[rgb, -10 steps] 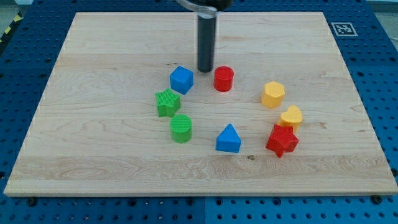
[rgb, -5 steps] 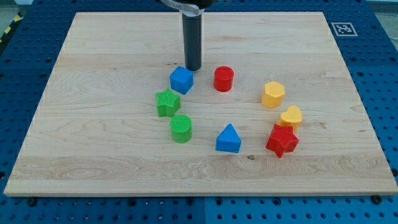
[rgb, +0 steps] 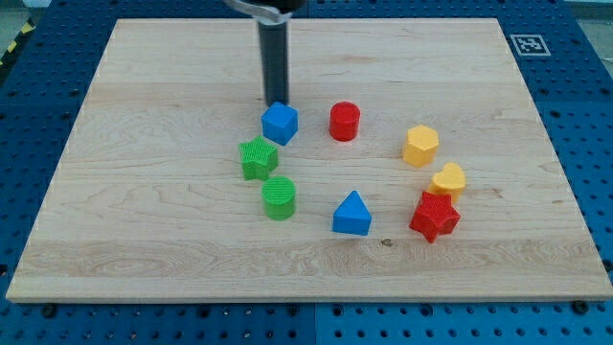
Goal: Push the blue cube closer to the red circle
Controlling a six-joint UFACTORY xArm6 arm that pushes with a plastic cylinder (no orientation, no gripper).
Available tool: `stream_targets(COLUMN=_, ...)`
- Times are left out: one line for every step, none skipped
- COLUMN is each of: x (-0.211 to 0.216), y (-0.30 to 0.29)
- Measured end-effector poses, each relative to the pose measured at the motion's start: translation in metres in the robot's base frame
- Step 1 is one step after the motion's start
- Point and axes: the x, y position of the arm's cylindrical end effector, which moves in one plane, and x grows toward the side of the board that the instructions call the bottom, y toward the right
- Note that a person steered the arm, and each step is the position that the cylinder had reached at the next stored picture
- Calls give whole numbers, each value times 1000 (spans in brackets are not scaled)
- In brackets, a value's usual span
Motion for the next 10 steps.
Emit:
stream_targets(x=0, y=-13)
stream_targets(x=3, y=-13)
stream_targets(x=18, y=-3)
stream_targets(x=20, y=1)
stream_targets(x=21, y=3)
stream_targets(x=26, y=17)
stream_targets(x=32, y=21)
stream_targets(x=32, y=11)
stream_targets(x=36, y=-23)
stream_targets(x=54, y=-26)
